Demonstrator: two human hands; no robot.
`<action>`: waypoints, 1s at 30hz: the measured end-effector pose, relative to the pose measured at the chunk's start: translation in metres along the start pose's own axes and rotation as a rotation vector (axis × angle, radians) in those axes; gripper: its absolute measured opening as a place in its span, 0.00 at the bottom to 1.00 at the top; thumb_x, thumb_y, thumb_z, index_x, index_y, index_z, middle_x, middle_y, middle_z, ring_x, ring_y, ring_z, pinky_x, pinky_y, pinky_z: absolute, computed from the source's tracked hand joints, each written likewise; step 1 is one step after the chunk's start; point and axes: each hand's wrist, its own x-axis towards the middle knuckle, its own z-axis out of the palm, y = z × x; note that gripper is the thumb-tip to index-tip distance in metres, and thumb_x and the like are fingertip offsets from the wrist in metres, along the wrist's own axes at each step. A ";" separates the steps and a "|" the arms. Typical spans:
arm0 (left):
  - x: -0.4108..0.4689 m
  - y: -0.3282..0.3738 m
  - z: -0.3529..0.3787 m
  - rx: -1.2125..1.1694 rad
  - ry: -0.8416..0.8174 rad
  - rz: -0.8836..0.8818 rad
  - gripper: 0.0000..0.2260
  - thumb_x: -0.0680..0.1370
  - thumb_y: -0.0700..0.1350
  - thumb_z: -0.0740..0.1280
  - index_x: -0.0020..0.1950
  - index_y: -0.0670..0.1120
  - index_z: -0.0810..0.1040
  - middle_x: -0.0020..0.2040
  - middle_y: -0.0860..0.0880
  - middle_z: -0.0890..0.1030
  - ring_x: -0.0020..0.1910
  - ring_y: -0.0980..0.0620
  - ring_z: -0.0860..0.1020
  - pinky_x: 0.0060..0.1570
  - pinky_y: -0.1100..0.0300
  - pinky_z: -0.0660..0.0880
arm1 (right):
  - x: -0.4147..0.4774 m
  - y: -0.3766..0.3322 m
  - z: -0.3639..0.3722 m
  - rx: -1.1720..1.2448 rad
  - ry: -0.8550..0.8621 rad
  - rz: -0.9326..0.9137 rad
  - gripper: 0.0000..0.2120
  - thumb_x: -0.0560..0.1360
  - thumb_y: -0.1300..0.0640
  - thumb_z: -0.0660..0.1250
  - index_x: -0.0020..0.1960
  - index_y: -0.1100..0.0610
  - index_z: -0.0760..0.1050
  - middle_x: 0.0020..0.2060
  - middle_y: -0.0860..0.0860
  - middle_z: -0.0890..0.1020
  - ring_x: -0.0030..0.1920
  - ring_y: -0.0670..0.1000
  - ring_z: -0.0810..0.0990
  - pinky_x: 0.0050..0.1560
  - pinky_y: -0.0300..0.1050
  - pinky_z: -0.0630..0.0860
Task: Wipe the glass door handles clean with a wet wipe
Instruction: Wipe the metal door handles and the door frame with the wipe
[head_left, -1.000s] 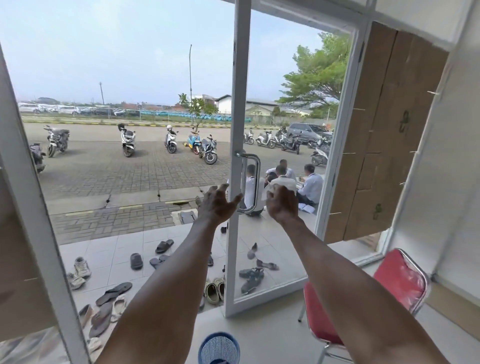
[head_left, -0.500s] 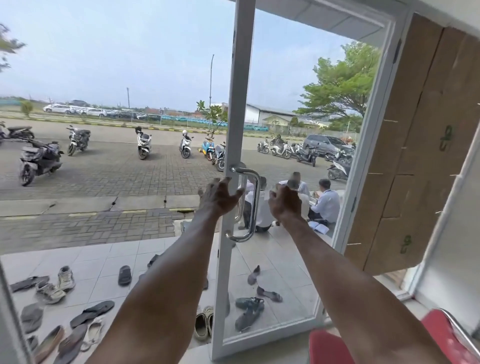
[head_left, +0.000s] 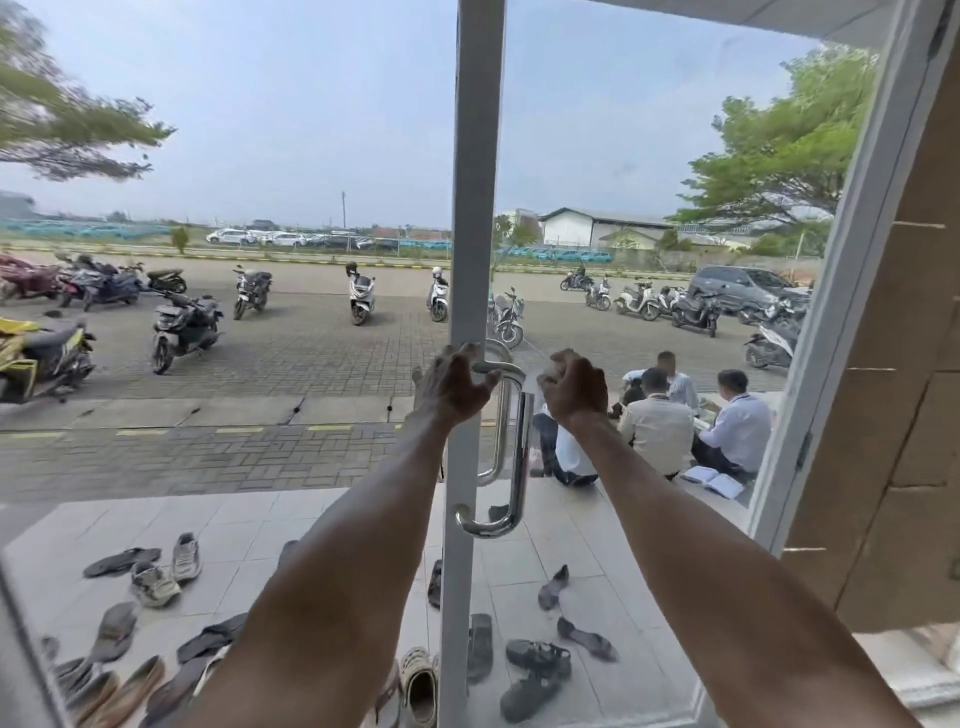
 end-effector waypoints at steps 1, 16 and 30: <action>0.011 0.001 0.007 -0.010 0.028 -0.008 0.21 0.78 0.58 0.65 0.68 0.51 0.72 0.69 0.47 0.72 0.66 0.45 0.72 0.64 0.48 0.68 | 0.014 0.005 0.003 0.052 0.002 0.002 0.14 0.72 0.58 0.71 0.57 0.57 0.75 0.50 0.59 0.83 0.52 0.59 0.81 0.50 0.47 0.76; 0.089 -0.032 0.047 0.005 0.176 -0.250 0.19 0.78 0.49 0.65 0.69 0.53 0.73 0.62 0.48 0.81 0.64 0.44 0.76 0.64 0.47 0.71 | 0.118 0.021 0.095 0.291 -0.092 -0.118 0.12 0.74 0.50 0.69 0.48 0.59 0.83 0.45 0.57 0.85 0.44 0.54 0.82 0.38 0.39 0.64; 0.132 -0.045 0.056 -0.205 0.308 -0.184 0.06 0.73 0.40 0.71 0.47 0.44 0.86 0.45 0.47 0.86 0.44 0.57 0.81 0.39 0.77 0.67 | 0.161 0.022 0.111 0.773 -0.345 -0.057 0.08 0.71 0.66 0.73 0.50 0.61 0.81 0.41 0.59 0.85 0.42 0.58 0.85 0.50 0.56 0.82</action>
